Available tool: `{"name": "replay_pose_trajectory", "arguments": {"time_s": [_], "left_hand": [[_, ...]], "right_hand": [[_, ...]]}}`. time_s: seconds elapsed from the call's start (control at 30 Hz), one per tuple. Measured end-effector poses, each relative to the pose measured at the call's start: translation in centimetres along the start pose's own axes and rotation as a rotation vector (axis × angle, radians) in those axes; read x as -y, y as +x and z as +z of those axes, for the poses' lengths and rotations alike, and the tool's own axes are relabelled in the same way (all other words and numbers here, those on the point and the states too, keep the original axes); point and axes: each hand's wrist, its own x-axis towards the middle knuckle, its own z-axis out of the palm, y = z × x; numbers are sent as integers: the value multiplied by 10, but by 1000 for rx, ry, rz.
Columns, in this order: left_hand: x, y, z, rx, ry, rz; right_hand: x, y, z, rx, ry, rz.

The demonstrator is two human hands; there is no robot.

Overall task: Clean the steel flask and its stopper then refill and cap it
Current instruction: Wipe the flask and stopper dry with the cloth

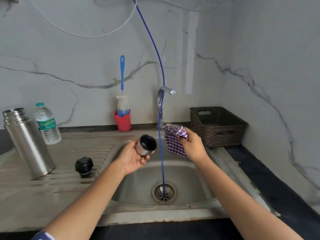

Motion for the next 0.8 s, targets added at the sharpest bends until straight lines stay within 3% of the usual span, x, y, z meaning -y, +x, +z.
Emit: {"name": "replay_pose_trajectory", "arguments": {"time_s": [0.1,0.2,0.3,0.43,0.53,0.6,0.67,0.73,0.8], "left_hand": [[9,2,1,-7,21,7],[12,3,5,30,44,58],[13,4,1,52,142,85],[18,2,2,-5,285,91],[19,2,7,-36,270,198],[20,1,6,-45,213,255],[21,-2,4,-40,173,309],[21,-5,5,20,121,406],[19,-9,5,54,78,476]], "right_hand": [[-1,-8,3,57,-279,-354],[-12,-16,19,250,-643,-702],[-21,-16,31,383,-882,-837],[-25,-8,31,415,-1228,-994],[-11,-16,46,440,-1236,-823],[0,-20,57,480,-1001,-592],[25,-20,53,525,-553,-216],[42,-18,45,574,49,180],[47,-19,43,565,338,333]]}}
